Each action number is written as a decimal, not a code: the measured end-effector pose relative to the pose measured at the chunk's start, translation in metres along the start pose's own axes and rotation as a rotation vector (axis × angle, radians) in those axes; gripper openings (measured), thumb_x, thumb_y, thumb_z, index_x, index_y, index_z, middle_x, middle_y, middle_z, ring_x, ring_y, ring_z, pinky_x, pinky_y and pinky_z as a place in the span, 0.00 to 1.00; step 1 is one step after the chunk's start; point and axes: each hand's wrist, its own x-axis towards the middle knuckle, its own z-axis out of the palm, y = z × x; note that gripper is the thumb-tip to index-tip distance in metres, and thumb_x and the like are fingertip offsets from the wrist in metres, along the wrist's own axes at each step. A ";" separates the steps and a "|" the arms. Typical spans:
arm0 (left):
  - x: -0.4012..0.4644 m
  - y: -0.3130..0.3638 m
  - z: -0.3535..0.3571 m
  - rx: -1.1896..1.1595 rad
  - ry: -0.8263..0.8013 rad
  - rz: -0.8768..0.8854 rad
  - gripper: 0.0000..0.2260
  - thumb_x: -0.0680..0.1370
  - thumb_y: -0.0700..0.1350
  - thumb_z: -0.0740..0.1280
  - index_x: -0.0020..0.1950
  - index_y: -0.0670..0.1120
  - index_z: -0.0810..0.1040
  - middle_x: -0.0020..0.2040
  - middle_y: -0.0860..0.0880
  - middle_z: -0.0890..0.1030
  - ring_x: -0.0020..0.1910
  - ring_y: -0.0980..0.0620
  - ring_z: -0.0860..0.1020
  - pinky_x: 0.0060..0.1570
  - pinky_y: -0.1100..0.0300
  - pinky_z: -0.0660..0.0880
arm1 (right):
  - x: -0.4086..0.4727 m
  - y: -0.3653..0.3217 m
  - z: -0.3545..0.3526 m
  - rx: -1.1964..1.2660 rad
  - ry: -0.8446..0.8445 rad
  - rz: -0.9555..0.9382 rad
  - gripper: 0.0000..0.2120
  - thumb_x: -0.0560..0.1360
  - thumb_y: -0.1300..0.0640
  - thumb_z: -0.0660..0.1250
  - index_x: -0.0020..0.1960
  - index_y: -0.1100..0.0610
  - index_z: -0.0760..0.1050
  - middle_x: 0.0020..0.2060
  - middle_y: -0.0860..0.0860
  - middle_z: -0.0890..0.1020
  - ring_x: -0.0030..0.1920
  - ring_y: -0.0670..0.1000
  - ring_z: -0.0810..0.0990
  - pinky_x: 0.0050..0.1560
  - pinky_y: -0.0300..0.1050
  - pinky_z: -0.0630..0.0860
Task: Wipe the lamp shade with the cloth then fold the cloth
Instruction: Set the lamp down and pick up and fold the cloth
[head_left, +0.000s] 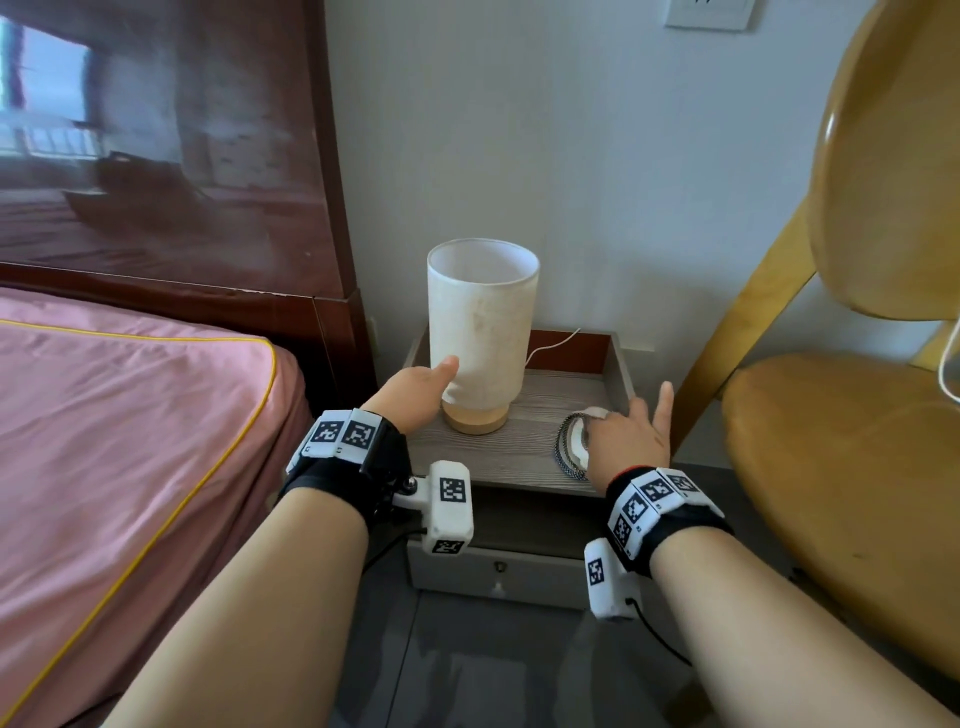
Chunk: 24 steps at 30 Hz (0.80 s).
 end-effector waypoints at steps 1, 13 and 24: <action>-0.002 -0.001 -0.001 0.006 -0.012 -0.003 0.22 0.81 0.60 0.53 0.53 0.44 0.76 0.63 0.36 0.77 0.63 0.37 0.75 0.56 0.49 0.71 | -0.001 0.003 0.000 0.002 0.028 -0.013 0.11 0.73 0.51 0.61 0.51 0.46 0.80 0.46 0.45 0.81 0.66 0.56 0.66 0.68 0.67 0.26; -0.023 -0.003 -0.004 0.132 -0.086 0.171 0.17 0.79 0.55 0.62 0.61 0.47 0.79 0.54 0.51 0.80 0.51 0.54 0.76 0.53 0.60 0.68 | -0.006 0.018 -0.046 0.754 0.256 -0.228 0.13 0.79 0.56 0.58 0.43 0.58 0.78 0.39 0.54 0.78 0.45 0.57 0.75 0.46 0.51 0.72; -0.060 0.013 0.030 -0.048 -0.337 0.379 0.20 0.74 0.44 0.70 0.66 0.52 0.74 0.58 0.51 0.81 0.53 0.56 0.79 0.48 0.63 0.74 | -0.034 0.017 -0.099 0.890 0.222 -0.310 0.13 0.77 0.56 0.60 0.40 0.63 0.74 0.34 0.57 0.77 0.36 0.54 0.75 0.38 0.48 0.70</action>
